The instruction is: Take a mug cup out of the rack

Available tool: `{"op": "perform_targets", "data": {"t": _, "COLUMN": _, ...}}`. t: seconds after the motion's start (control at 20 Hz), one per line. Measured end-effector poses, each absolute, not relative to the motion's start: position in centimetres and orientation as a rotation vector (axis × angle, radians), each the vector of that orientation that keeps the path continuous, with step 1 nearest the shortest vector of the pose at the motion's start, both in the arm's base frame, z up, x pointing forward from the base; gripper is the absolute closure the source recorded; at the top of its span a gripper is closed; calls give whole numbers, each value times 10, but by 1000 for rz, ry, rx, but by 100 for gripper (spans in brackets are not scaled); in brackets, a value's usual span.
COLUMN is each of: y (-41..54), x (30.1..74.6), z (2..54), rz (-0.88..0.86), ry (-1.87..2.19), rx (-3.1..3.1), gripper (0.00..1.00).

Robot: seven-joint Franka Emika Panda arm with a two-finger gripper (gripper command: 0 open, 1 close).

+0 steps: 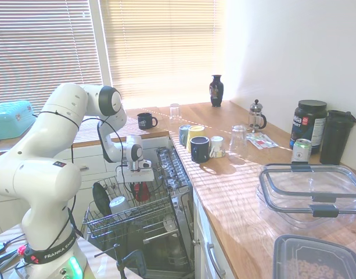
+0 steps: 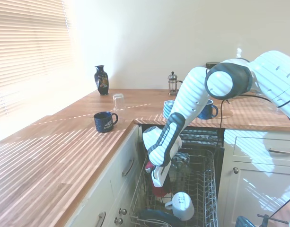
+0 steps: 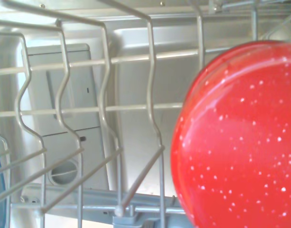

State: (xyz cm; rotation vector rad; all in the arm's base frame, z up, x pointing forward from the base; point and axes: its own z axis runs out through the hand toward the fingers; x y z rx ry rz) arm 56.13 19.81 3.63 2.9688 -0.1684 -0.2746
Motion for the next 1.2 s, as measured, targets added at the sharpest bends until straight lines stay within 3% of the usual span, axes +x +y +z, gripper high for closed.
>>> {"op": "perform_targets", "data": {"t": 0.65, "y": 198, "x": 572, "z": 52, "rz": -280, "ry": -204, "rx": 2967, "gripper": 100}}
{"op": "perform_targets", "data": {"t": 1.2, "y": 190, "x": 553, "z": 232, "rz": -49, "ry": -250, "rx": 3066, "gripper": 100}}
